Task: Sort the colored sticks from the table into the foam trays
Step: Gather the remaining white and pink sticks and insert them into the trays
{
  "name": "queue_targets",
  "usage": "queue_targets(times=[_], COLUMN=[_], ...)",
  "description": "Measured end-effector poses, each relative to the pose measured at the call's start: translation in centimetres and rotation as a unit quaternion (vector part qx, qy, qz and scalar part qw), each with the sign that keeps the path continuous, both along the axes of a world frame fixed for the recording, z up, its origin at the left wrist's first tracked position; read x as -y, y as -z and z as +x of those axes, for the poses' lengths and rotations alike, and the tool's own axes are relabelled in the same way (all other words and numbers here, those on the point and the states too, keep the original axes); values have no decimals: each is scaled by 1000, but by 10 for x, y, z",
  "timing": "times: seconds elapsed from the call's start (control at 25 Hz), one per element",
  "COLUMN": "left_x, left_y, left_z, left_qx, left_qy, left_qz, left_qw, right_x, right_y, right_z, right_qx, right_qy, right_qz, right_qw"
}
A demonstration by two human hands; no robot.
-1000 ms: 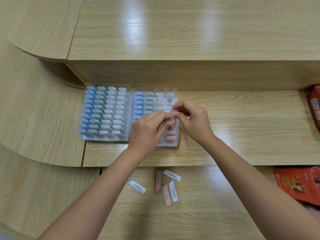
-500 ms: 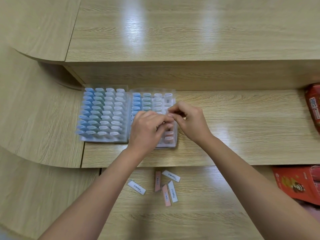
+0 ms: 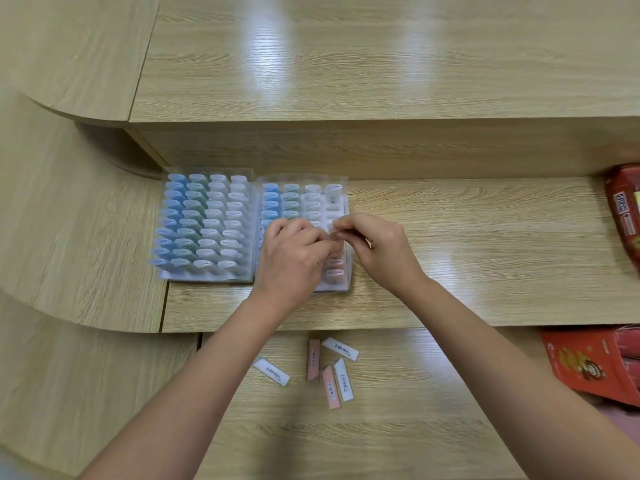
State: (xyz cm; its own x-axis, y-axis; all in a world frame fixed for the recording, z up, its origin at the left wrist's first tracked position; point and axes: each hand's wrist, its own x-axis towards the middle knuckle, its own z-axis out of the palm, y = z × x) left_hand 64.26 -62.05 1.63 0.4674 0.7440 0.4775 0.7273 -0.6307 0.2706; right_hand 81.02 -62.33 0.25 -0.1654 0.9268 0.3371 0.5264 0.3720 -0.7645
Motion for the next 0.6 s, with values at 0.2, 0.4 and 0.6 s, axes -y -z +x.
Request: queue_targets(times=[0.2, 0.4, 0.6], left_x=[1, 19, 70], left_y=[-2, -20, -18], left_z=[2, -12, -43], left_qx=[-29, 133, 215], left_qy=[-1, -108, -180], left_qz=[-47, -119, -144], left_qw=[998, 978, 949], right_x=[2, 5, 0], right_y=[4, 6, 3], right_z=[-5, -3, -9], right_qx=[14, 104, 76], right_qy=[-13, 0, -14], right_qz=[17, 78, 80], right_qw=[1000, 992, 994])
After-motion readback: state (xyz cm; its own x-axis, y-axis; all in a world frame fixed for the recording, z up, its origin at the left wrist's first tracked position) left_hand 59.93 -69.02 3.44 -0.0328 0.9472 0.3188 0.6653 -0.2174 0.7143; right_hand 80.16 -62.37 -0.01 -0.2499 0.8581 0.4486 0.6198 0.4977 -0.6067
